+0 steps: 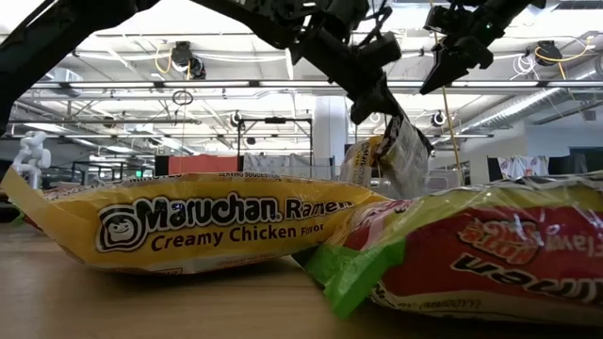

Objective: Sort Maruchan noodles
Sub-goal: Put the black noodle pack into the right transparent bin

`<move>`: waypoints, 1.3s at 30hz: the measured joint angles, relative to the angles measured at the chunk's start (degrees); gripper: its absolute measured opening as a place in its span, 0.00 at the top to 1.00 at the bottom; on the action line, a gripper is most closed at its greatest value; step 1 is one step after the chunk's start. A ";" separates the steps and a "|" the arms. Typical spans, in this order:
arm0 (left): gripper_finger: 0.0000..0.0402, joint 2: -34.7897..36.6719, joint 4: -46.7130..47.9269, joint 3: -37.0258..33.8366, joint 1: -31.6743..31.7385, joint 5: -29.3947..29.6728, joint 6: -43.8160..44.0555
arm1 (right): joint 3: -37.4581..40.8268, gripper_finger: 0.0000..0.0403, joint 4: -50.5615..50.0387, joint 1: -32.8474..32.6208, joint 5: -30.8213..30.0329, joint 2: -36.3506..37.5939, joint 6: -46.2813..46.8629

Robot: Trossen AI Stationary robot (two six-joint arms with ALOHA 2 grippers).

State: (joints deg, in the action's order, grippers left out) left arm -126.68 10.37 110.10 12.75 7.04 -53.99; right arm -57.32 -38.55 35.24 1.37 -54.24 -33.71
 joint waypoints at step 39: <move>1.00 -4.03 -1.67 0.00 -2.26 -4.61 -9.43 | -0.02 0.83 -1.66 0.01 -0.22 0.02 3.01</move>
State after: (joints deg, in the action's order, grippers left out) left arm -130.71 8.70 110.10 10.49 2.43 -63.41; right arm -57.34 -40.21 35.26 1.15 -54.22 -30.70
